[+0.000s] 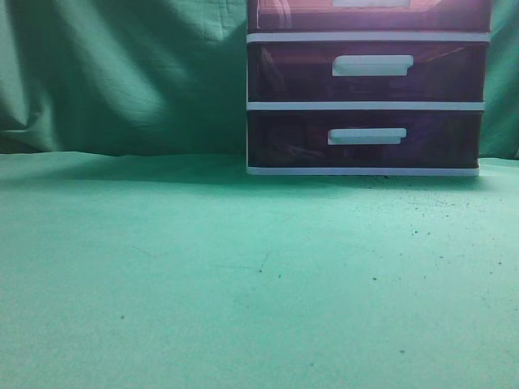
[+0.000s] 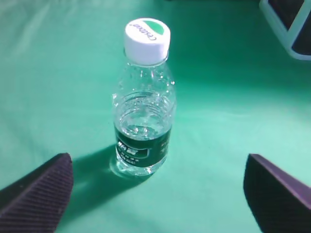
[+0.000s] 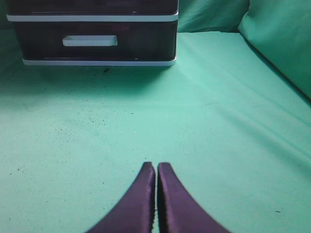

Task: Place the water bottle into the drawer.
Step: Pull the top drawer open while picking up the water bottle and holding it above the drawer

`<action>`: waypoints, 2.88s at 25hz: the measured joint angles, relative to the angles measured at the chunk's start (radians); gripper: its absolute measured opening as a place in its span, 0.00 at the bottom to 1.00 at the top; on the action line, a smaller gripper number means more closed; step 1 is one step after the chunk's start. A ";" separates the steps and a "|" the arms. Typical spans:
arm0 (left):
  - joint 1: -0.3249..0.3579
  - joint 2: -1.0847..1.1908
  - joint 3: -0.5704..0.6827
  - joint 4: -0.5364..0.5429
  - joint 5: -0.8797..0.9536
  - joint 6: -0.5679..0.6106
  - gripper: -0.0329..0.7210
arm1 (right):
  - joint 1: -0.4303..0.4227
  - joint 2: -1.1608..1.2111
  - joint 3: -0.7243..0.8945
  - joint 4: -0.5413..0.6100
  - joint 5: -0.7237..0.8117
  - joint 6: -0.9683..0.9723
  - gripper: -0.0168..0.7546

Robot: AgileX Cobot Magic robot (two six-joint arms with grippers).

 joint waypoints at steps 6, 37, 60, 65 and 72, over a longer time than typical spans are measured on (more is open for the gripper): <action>0.000 0.174 -0.071 0.002 -0.054 0.000 0.89 | 0.000 0.000 0.000 0.000 0.000 0.000 0.02; -0.045 0.420 -0.306 0.056 -0.080 -0.025 0.37 | 0.000 0.000 0.000 0.000 0.000 0.000 0.02; -0.664 0.105 -0.560 -0.018 0.638 -0.027 0.37 | 0.000 0.002 -0.039 0.050 -0.571 0.025 0.02; -0.666 0.105 -0.560 -0.018 0.642 -0.027 0.37 | 0.000 0.154 -0.276 0.028 -0.402 -0.015 0.02; -0.666 0.105 -0.560 -0.018 0.643 -0.025 0.37 | 0.000 0.513 -0.482 -0.073 -0.302 -0.292 0.02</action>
